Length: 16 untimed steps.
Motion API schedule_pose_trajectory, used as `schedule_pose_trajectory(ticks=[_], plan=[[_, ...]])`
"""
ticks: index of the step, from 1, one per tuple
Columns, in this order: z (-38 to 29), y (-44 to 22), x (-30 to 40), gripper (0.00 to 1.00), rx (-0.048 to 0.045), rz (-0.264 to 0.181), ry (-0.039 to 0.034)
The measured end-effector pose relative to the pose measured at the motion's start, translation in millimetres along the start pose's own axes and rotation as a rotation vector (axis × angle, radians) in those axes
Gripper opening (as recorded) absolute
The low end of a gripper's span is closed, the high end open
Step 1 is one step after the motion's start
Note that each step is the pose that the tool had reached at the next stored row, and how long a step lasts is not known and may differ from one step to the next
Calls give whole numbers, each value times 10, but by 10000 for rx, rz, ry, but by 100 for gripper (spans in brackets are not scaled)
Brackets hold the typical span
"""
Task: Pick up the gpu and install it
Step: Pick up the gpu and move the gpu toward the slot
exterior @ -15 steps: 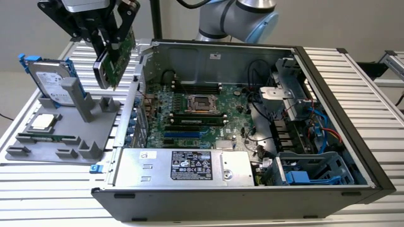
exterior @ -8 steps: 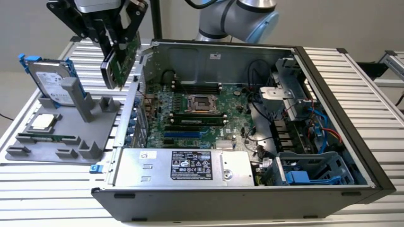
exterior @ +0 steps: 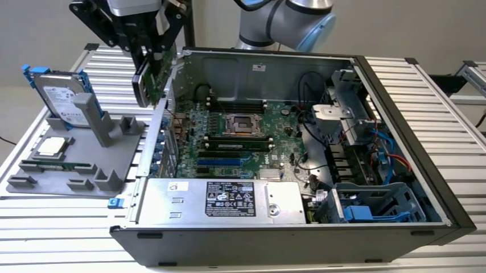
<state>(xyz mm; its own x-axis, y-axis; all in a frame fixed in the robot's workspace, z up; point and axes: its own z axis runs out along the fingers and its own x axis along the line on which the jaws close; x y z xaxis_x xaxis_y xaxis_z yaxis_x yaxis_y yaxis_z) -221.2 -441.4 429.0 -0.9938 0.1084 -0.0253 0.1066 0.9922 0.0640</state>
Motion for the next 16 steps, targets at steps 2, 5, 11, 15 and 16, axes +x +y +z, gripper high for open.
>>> schedule_pose_trajectory(ticks=[2,5,11,15,16], plan=[[1,3,-32,0,0,0,2],[2,9,-79,0,1,0,3],[6,19,-174,0,0,0,3],[8,25,-235,0,0,1,3],[8,27,-252,0,0,0,3]])
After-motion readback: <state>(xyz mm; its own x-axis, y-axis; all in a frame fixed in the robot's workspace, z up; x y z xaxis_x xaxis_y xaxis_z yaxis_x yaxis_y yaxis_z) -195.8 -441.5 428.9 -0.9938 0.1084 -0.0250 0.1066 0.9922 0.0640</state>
